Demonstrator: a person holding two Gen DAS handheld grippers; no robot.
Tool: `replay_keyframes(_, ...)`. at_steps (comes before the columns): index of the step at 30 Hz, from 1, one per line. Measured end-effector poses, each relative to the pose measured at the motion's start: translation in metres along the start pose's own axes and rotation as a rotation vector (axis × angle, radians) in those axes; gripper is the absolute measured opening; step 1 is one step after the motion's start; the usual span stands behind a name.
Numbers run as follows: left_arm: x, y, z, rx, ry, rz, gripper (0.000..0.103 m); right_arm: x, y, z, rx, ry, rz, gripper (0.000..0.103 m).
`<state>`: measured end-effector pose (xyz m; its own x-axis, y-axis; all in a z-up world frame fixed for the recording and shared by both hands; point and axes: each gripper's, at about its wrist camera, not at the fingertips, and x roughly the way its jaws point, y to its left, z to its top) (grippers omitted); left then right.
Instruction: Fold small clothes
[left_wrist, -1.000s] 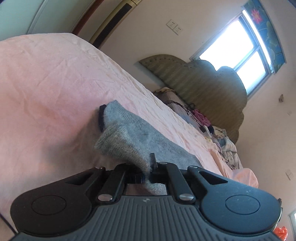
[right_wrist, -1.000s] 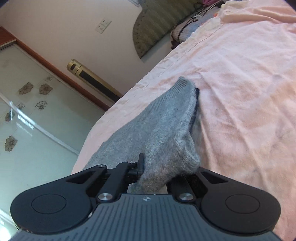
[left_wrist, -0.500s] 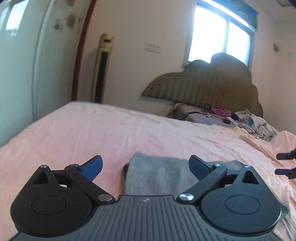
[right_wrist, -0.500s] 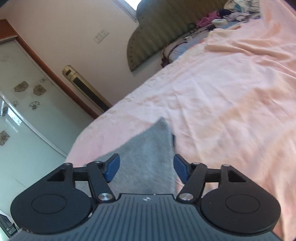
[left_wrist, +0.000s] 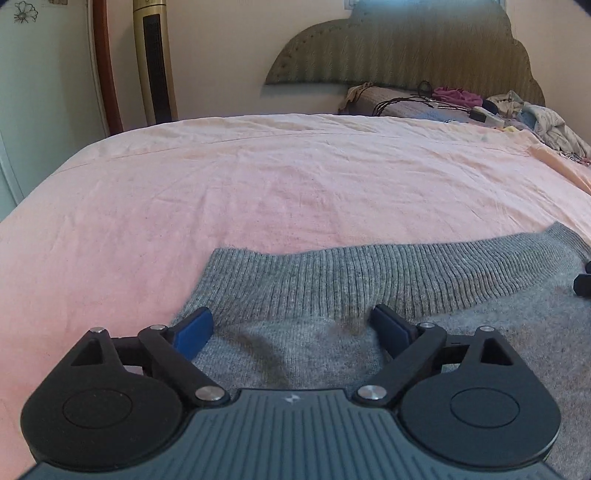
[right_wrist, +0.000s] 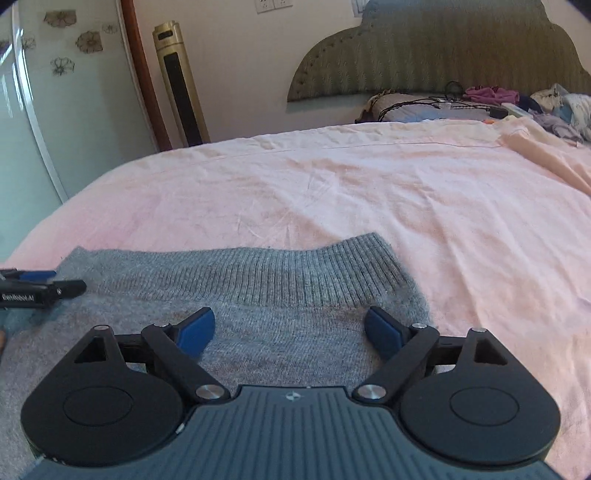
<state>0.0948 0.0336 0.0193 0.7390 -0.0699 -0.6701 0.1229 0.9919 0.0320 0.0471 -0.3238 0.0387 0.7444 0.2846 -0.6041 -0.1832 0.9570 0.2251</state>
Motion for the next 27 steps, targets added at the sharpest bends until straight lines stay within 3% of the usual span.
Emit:
replay_keyframes(3,-0.006,-0.008,0.002,-0.003,-0.003,0.058,0.096,0.006,0.018,-0.001,-0.097,0.036,-0.051,0.096)
replay_keyframes(5,-0.021,-0.014,0.001,-0.001,-0.017,0.107,0.095,-0.001,0.030,0.000,-0.129,0.035,-0.105,0.093)
replay_keyframes(9,-0.040,-0.019,-0.011,-0.011,-0.011,0.062,0.095,-0.017,0.042,-0.001,-0.146,-0.007,-0.067,0.103)
replay_keyframes(11,-0.035,-0.019,-0.022,0.011,-0.019,0.067,0.097,-0.008,0.042,-0.010,-0.201,0.037,-0.129,0.103)
replay_keyframes(14,-0.031,-0.009,-0.021,-0.038,-0.010,0.033,0.101,-0.008,0.022,-0.013,-0.110,0.021,-0.062,0.103)
replay_keyframes(18,-0.031,-0.010,-0.021,-0.032,-0.013,0.038,0.101,-0.019,0.031,-0.013,-0.123,0.023,-0.113,0.102)
replay_keyframes(24,-0.033,-0.012,-0.022,-0.032,-0.011,0.044,0.101,-0.025,0.037,-0.034,-0.126,0.017,-0.065,0.103)
replay_keyframes(27,-0.055,-0.010,-0.025,-0.062,-0.013,0.027,0.101,-0.024,0.036,-0.032,-0.125,0.022,-0.067,0.103)
